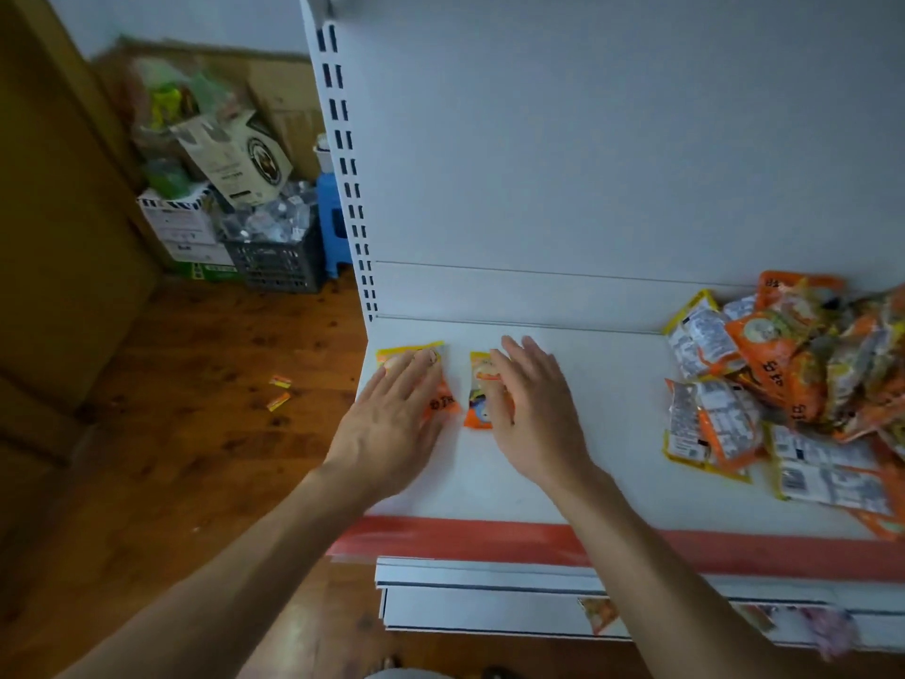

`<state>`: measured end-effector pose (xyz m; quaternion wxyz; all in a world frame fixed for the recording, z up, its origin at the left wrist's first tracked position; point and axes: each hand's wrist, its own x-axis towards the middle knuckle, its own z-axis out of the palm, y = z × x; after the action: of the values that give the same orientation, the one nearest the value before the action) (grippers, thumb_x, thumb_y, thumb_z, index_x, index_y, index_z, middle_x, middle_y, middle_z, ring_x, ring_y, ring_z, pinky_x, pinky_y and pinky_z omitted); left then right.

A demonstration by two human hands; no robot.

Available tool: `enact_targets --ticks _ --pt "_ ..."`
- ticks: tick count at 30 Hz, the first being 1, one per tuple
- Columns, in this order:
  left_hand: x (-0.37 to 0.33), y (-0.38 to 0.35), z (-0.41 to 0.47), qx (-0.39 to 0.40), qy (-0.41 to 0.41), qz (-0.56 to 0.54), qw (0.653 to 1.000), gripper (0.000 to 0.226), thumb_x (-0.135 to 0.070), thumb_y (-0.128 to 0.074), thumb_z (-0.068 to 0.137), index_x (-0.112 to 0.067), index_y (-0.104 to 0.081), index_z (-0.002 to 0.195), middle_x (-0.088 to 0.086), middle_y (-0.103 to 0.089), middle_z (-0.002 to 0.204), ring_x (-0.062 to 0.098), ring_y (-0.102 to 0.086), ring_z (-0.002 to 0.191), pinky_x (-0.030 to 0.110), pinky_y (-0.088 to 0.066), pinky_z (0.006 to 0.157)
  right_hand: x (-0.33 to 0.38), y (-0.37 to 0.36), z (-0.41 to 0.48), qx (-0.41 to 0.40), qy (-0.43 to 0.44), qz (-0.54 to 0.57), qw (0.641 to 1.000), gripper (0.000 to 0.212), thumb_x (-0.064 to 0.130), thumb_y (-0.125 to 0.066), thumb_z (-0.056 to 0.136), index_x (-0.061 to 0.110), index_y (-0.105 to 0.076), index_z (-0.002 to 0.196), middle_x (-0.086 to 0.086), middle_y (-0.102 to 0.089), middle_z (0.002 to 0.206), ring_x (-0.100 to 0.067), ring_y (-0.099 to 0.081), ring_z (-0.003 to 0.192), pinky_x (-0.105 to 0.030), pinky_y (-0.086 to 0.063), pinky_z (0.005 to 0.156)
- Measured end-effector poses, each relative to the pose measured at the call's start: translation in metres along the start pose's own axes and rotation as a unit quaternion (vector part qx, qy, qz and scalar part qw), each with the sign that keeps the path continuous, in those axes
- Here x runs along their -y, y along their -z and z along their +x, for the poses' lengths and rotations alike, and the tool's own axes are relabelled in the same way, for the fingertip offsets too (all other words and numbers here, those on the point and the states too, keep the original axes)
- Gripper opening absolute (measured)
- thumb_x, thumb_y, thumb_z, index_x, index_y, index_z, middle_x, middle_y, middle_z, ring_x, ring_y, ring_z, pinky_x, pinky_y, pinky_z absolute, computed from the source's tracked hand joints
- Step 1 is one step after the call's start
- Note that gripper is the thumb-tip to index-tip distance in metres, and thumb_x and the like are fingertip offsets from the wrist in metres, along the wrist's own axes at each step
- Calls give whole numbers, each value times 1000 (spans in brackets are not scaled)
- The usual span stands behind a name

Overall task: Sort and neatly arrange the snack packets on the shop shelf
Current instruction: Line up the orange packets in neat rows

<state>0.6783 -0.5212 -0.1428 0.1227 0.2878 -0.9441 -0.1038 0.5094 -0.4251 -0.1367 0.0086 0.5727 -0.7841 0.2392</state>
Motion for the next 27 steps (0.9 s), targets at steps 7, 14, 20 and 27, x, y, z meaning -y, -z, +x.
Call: enact_targets --ticks 7,14,20,27 --pt "29 -9 -2 -28 12 -73 997 47 -26 -49 100 -21 -42 146 -4 -27 158 15 -13 150 36 -9 123 15 -26 1 -15 34 -2 999 32 13 -58 92 0 -65 121 -13 -61 131 -36 -56 118 -41 -44 103" --pt "47 -12 27 -22 26 -58 998 51 -47 -46 98 -23 -46 143 -5 -29 159 9 -6 150 31 -2 123 16 -38 29 32 34 -9 999 45 15 -55 95 3 -51 138 -12 -46 148 -30 -39 139 -36 -28 117" --pt "47 -18 25 -30 8 29 999 52 -54 -26 101 -38 -27 151 -8 -12 162 21 3 151 41 0 122 7 -42 35 73 70 -54 993 53 24 -45 101 3 -34 149 -13 -27 158 -27 -19 149 -41 -19 120" --pt "53 -18 26 -7 7 -48 999 57 -57 -13 100 -34 -27 151 -5 -14 162 15 5 151 37 -6 123 2 -49 37 101 50 -77 991 62 41 -33 103 13 -16 155 -3 -6 164 -18 2 151 -38 -10 122"
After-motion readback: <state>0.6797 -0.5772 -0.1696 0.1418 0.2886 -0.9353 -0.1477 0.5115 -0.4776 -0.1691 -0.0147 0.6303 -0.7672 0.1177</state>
